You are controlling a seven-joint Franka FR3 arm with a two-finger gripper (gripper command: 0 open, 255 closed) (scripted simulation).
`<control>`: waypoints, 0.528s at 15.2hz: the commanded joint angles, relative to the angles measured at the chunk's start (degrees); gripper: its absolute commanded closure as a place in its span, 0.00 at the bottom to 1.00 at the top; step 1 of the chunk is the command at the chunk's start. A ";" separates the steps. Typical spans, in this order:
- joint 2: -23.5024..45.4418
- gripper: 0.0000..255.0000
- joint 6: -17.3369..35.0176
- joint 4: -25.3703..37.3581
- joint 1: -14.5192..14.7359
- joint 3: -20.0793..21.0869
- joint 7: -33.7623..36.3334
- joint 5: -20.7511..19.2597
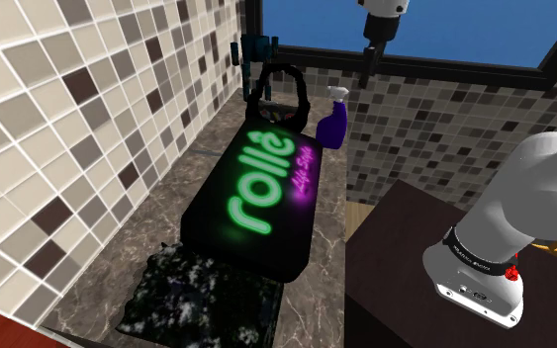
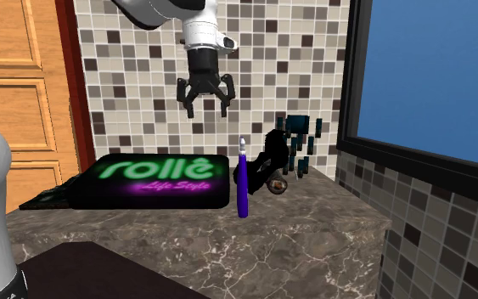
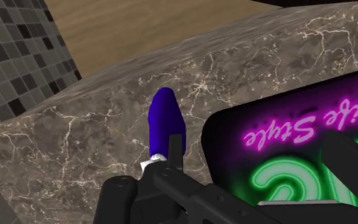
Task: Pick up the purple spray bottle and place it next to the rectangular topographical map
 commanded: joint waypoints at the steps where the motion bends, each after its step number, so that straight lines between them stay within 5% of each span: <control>1: 5.48 0.00 1.64 3.36 0.60 -2.32 -4.67 1.08; 8: 22.92 0.00 3.84 15.58 0.91 -7.94 -21.05 7.93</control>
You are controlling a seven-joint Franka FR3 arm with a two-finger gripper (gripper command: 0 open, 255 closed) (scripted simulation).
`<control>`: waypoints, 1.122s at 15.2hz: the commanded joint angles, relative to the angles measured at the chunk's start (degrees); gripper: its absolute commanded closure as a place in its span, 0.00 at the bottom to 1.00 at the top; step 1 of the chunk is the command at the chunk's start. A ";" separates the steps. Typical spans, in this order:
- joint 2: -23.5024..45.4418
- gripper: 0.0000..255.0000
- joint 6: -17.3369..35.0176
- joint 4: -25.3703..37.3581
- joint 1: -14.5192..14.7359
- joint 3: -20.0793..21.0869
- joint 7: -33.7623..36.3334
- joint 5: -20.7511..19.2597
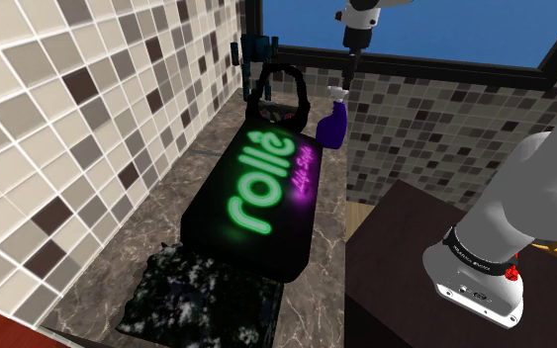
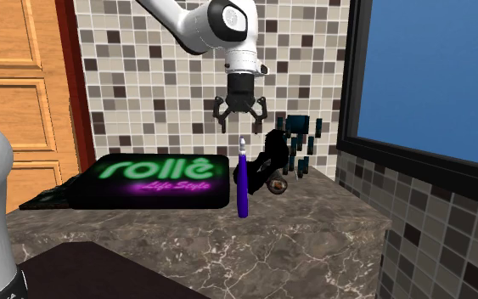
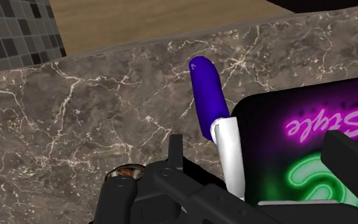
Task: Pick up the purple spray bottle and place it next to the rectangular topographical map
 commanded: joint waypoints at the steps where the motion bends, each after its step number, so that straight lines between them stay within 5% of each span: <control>1: 2.54 0.00 0.75 1.22 -0.16 -0.48 -2.53 1.19; 8: 4.02 0.00 5.71 -2.36 -0.27 -0.55 -2.97 1.79; 16: 4.03 0.00 5.70 -2.34 -0.27 -0.55 -2.98 1.80; 17: 4.03 1.00 5.70 -2.34 -0.27 -0.55 -2.98 1.80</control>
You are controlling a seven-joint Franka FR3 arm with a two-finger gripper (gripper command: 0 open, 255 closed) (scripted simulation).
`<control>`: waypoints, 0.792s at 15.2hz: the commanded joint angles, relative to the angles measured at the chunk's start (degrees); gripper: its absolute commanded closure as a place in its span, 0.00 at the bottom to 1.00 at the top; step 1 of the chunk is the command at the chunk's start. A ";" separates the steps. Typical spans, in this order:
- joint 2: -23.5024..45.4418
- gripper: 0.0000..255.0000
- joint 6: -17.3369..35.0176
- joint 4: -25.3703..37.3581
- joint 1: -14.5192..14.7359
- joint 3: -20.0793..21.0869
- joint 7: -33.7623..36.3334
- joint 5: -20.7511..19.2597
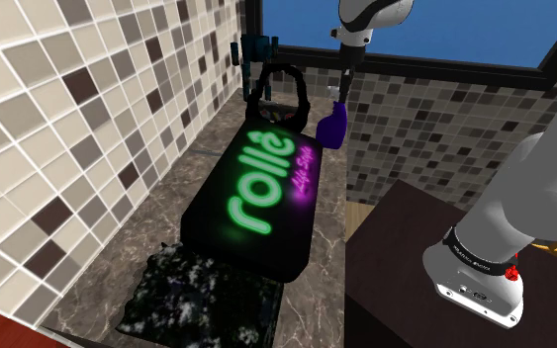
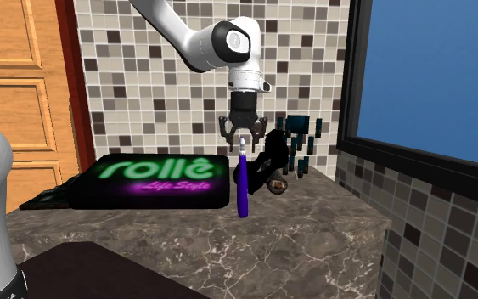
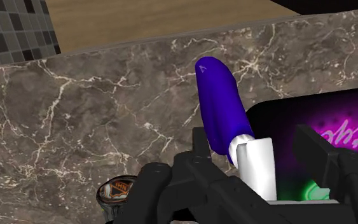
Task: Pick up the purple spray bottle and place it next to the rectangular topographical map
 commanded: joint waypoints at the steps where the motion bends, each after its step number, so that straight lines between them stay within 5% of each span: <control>1: 0.00 1.00 0.00 0.00 0.00 0.00 0.00 0.00; 12: -0.84 1.00 -2.23 1.45 0.05 0.05 0.26 -0.35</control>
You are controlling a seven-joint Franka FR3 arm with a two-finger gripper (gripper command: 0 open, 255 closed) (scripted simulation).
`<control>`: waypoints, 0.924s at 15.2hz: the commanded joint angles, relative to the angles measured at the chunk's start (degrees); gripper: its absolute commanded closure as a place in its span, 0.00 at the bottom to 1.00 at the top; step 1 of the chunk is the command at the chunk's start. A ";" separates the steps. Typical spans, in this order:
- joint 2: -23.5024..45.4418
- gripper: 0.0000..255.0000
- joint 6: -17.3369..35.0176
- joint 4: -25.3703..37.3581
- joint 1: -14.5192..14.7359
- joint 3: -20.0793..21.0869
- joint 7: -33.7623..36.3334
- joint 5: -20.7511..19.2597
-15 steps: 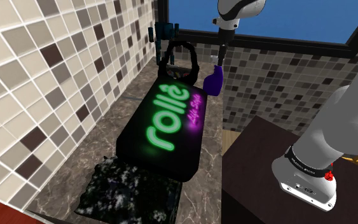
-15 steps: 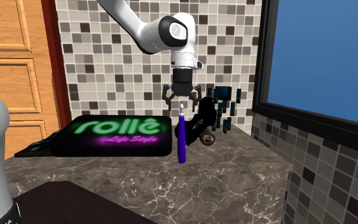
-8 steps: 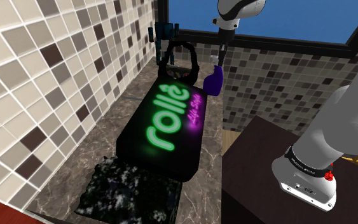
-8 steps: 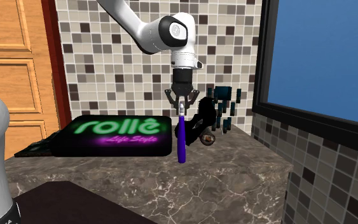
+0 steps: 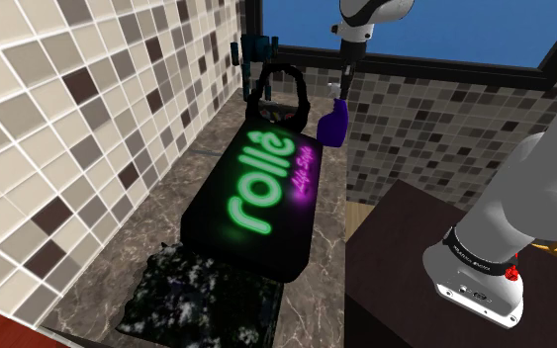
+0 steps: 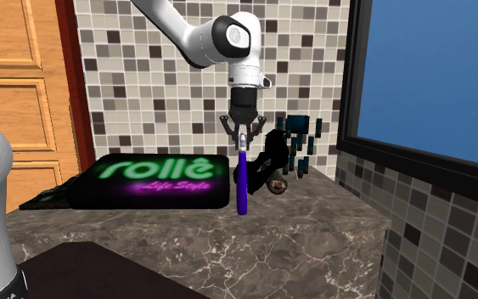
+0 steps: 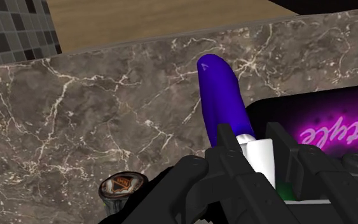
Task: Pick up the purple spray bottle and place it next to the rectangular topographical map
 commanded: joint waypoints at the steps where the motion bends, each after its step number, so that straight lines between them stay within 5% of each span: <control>1: -0.50 1.00 -1.40 0.94 0.03 0.04 0.16 -0.20; 14: -2.68 1.00 -11.21 8.72 0.20 0.29 0.78 -0.99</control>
